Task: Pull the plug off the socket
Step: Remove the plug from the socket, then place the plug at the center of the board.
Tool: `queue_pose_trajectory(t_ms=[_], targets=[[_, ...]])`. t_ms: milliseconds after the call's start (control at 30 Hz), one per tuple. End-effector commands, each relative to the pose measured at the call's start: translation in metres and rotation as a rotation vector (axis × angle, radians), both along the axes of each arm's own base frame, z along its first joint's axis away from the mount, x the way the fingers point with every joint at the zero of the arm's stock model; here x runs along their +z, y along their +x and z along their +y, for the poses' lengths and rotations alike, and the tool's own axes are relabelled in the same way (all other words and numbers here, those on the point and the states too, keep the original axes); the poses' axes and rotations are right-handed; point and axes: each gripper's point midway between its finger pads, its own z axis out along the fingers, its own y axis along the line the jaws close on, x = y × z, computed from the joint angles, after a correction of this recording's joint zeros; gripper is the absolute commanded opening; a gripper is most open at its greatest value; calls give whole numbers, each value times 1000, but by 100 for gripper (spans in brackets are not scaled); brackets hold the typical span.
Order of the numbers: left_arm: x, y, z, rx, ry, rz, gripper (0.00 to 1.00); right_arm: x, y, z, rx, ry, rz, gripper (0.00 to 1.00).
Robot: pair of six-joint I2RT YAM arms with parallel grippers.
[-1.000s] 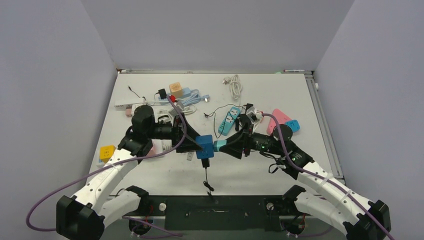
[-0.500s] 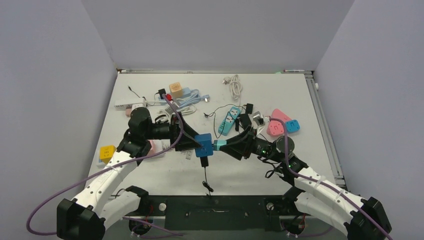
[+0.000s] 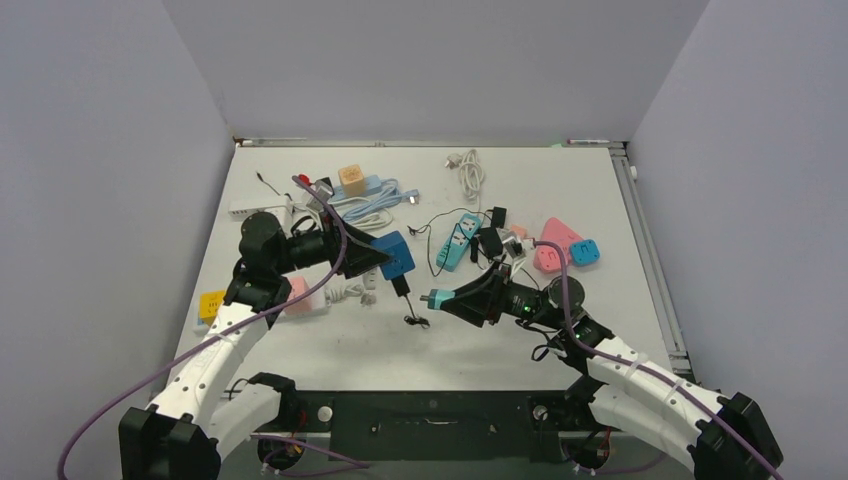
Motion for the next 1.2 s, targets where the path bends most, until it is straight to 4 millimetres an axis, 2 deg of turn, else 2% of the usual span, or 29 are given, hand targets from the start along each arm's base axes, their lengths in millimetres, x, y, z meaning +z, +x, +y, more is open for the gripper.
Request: queue_pose_trajectory(t_ms=[0,267,400,500,600,700,900,1167], targets=[[26,2,-2,4,-29,-122,0,25,-2,2,26,25,-85,5],[26,6,1,44,-12,-134,0,31,6,-3,-27,3,-104,5],[20,15,7,114,25,-115,0,26,22,-12,-133,-108,-114,5],[13,28,17,206,76,-98,0,24,42,-30,-280,-230,-124,5],[1,46,36,362,162,-78,0,17,60,-54,-429,-370,-91,5],[-9,55,52,469,220,-51,0,10,77,-78,-564,-519,-36,5],[-10,58,60,524,232,-48,0,-29,99,-123,-811,-769,68,5],[-12,57,56,499,225,-36,0,-71,115,-123,-867,-855,104,5]])
